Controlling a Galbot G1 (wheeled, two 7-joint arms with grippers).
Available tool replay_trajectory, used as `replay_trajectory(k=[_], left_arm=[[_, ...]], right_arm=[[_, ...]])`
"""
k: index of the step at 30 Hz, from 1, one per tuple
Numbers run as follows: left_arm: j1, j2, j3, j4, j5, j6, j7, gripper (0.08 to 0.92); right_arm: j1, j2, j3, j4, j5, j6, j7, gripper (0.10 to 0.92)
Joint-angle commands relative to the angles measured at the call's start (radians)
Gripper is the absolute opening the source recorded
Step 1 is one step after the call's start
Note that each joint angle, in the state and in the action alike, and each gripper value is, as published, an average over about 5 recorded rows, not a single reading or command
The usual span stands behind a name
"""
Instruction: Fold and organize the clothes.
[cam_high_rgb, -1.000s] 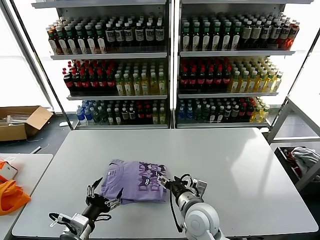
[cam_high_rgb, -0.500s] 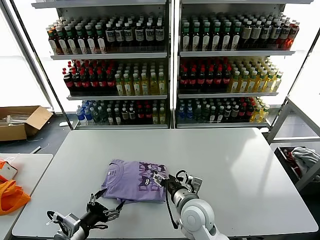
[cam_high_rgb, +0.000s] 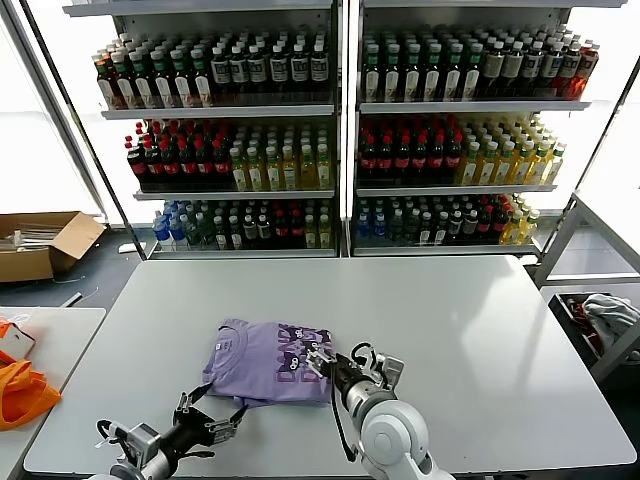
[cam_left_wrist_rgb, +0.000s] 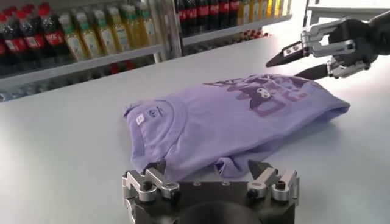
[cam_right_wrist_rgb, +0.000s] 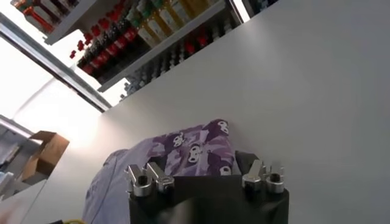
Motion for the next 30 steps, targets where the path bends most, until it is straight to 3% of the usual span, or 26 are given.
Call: replay_trajectory(k=[1, 6, 15, 24, 30], left_arm=[[-0.024, -0.015, 0.004, 0.038, -0.017, 0.003, -0.01, 0.822], [-0.05, -0.038, 0.007, 0.062, -0.02, 0.0, -0.031, 0.823], [-0.073, -0.072, 0.006, 0.09, -0.005, -0.02, -0.071, 0.823], [-0.094, -0.079, 0.004, 0.117, 0.034, -0.074, -0.118, 0.823], [-0.113, -0.08, 0.003, 0.133, 0.034, -0.102, -0.161, 0.822]], right_arm=[[-0.012, -0.003, -0.002, 0.023, 0.003, -0.001, 0.009, 0.742], [-0.026, -0.014, -0.018, 0.045, -0.004, -0.007, 0.018, 0.672], [-0.028, -0.065, -0.055, 0.077, -0.014, -0.011, 0.031, 0.412], [-0.011, -0.138, -0.045, 0.089, 0.083, -0.014, 0.051, 0.153], [-0.007, -0.185, -0.042, 0.084, 0.116, -0.016, 0.046, 0.107]])
